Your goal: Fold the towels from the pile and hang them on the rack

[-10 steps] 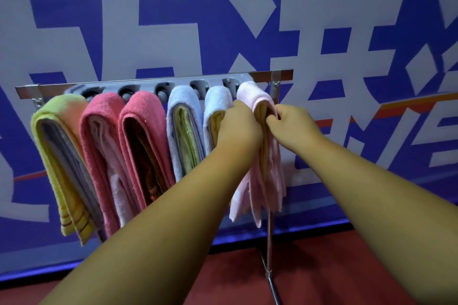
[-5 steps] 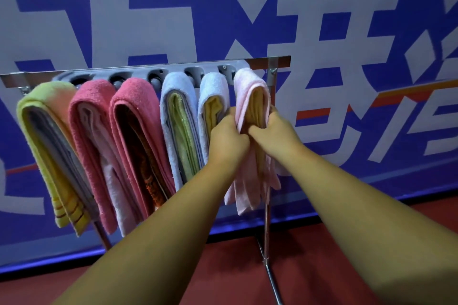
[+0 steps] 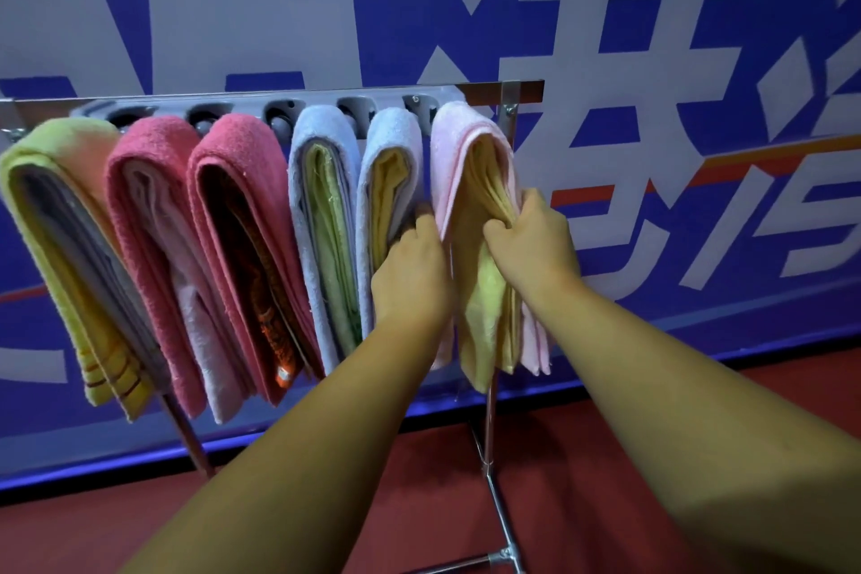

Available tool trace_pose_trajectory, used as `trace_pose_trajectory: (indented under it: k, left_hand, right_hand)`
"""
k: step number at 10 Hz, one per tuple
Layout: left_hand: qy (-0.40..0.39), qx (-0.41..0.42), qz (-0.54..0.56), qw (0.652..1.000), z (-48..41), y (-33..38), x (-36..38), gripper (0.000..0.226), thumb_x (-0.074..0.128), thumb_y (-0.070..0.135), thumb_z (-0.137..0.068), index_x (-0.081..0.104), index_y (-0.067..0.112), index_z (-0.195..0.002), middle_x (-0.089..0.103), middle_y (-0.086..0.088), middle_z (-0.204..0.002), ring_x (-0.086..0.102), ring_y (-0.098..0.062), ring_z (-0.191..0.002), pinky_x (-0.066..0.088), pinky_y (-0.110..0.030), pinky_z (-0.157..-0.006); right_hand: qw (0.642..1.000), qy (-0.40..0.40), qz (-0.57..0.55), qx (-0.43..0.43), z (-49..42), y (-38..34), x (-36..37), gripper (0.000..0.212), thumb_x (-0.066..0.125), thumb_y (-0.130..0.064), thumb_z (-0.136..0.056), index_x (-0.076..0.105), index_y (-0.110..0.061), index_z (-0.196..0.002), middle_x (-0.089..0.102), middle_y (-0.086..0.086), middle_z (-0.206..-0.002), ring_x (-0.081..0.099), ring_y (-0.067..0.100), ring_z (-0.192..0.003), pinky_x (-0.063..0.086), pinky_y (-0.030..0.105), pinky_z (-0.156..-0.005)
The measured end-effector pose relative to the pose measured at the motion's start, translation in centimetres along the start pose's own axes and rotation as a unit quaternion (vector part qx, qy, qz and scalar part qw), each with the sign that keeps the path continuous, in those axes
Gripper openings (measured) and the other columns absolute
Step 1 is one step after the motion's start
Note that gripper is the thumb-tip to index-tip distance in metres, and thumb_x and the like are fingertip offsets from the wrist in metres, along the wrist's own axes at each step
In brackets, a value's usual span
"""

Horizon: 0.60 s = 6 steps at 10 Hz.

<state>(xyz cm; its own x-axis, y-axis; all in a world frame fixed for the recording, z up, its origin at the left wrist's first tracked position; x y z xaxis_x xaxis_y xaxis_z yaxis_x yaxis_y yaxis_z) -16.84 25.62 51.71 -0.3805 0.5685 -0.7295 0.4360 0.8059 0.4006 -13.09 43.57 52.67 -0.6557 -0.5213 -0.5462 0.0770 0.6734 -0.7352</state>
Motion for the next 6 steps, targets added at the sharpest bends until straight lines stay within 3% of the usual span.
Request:
trace_pose_trajectory:
  k: [1, 3, 4, 5, 6]
  left_hand:
    - [-0.062, -0.013, 0.046, 0.997, 1.1, 0.4, 1.8, 0.023, 0.050, 0.030, -0.100, 0.044, 0.016, -0.116, 0.065, -0.008, -0.110, 0.067, -0.036, -0.099, 0.043, -0.043, -0.071]
    - [-0.192, -0.052, 0.027, 0.980, 3.1, -0.4, 5.1, 0.014, 0.058, 0.021, -0.095, 0.047, 0.015, -0.103, 0.063, -0.006, -0.089, 0.065, -0.032, -0.078, 0.054, -0.042, -0.070]
    - [-0.212, -0.059, 0.029, 0.975, 3.3, -0.8, 4.0, 0.008, 0.059, 0.019, -0.092, 0.058, 0.016, -0.100, 0.070, -0.006, -0.090, 0.069, -0.029, -0.077, 0.062, -0.045, -0.075]
    - [-0.210, -0.056, 0.061, 0.974, 3.5, -0.8, 1.0, 0.016, 0.055, 0.024, -0.089, 0.066, 0.019, -0.099, 0.072, -0.006, -0.092, 0.073, -0.029, -0.074, 0.065, -0.046, -0.072]
    - [-0.220, -0.063, 0.136, 0.964, 3.2, -0.5, -3.0, 0.018, 0.056, 0.015, -0.089, 0.073, 0.011, -0.093, 0.077, -0.011, -0.078, 0.077, -0.024, -0.061, 0.067, -0.047, -0.064]
  right_hand:
    - [1.000, -0.023, 0.009, -0.011, 0.6, 0.2, 0.5, 0.033, 0.060, -0.037, -0.096, 0.059, -0.022, -0.125, 0.068, 0.002, -0.101, 0.069, 0.022, -0.086, 0.062, 0.036, -0.071]
    - [0.995, -0.090, 0.033, 0.005, 3.0, 1.5, 2.4, 0.024, 0.063, -0.044, -0.095, 0.065, -0.025, -0.109, 0.071, -0.002, -0.095, 0.067, 0.017, -0.082, 0.060, 0.036, -0.074]
    - [0.989, -0.139, 0.036, 0.029, 4.2, 1.6, 2.4, 0.022, 0.065, -0.042, -0.099, 0.065, -0.025, -0.113, 0.073, -0.002, -0.099, 0.071, 0.016, -0.086, 0.062, 0.038, -0.077]
    - [0.986, -0.157, 0.048, 0.037, 5.5, 0.2, 1.0, 0.016, 0.063, -0.033, -0.102, 0.066, -0.021, -0.111, 0.071, 0.001, -0.094, 0.067, 0.016, -0.079, 0.053, 0.031, -0.064]
    - [0.986, -0.159, 0.028, 0.047, 6.4, -2.8, -1.2, 0.014, 0.058, -0.027, -0.102, 0.069, -0.018, -0.100, 0.073, 0.007, -0.093, 0.069, 0.023, -0.080, 0.059, 0.038, -0.074]
Point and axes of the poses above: each hand's wrist, its own z-axis away from the middle knuckle, its own x-axis out of the palm, y = z × x, the point moved 10 cm from there along -z, towards the middle knuckle
